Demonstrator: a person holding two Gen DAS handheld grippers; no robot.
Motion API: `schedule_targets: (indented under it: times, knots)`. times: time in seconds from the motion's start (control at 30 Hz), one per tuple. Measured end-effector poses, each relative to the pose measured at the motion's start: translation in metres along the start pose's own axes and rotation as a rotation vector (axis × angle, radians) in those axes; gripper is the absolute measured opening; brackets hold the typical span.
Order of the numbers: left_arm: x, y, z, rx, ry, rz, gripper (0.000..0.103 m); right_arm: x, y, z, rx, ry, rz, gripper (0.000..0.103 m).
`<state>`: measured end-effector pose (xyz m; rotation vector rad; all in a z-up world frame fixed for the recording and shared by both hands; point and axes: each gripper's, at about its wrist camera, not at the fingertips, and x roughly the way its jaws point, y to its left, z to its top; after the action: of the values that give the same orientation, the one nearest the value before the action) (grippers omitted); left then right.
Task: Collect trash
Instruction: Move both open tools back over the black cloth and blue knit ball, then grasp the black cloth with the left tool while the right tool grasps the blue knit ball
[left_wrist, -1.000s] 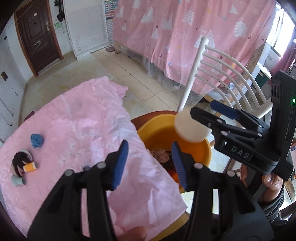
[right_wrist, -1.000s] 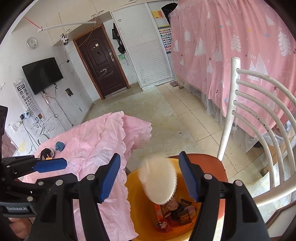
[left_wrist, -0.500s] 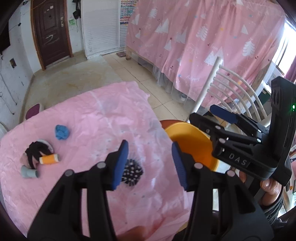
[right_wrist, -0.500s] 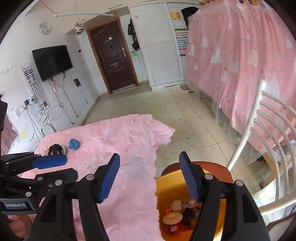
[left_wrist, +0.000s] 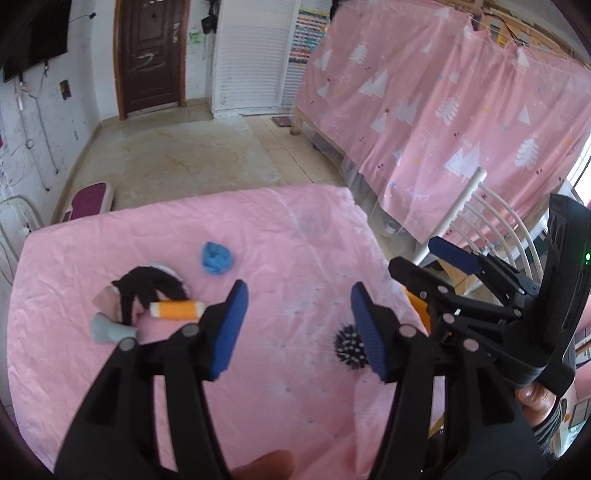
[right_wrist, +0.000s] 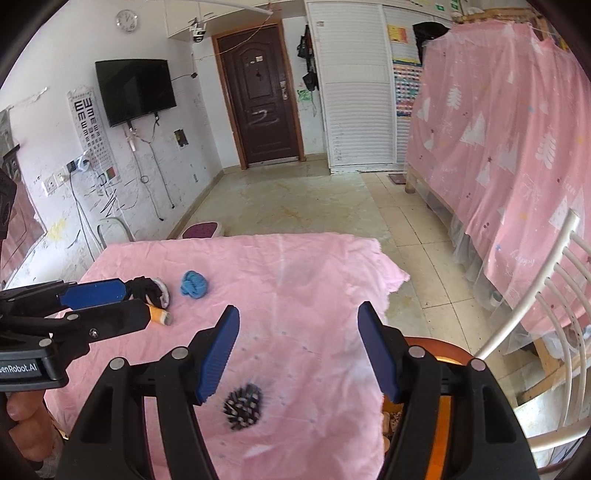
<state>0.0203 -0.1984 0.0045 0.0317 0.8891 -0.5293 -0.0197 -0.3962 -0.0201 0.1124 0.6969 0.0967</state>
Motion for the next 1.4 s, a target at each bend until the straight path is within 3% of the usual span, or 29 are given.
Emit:
schedule_targets:
  times: [0.57,0.97,1.4]
  knots:
    - [0.010,0.094,0.008,-0.170,0.022,0.111,0.056,0.070,0.091,0.039,-0.133,0.073,0.076,0.057]
    - [0.045,0.136,0.010,-0.255,0.104,0.172,0.056,0.121,0.105,0.052,-0.083,0.133,0.116,0.057]
    - [0.061,0.149,0.002,-0.231,0.128,0.205,0.056,0.159,0.111,0.046,-0.049,0.206,0.148,0.056]
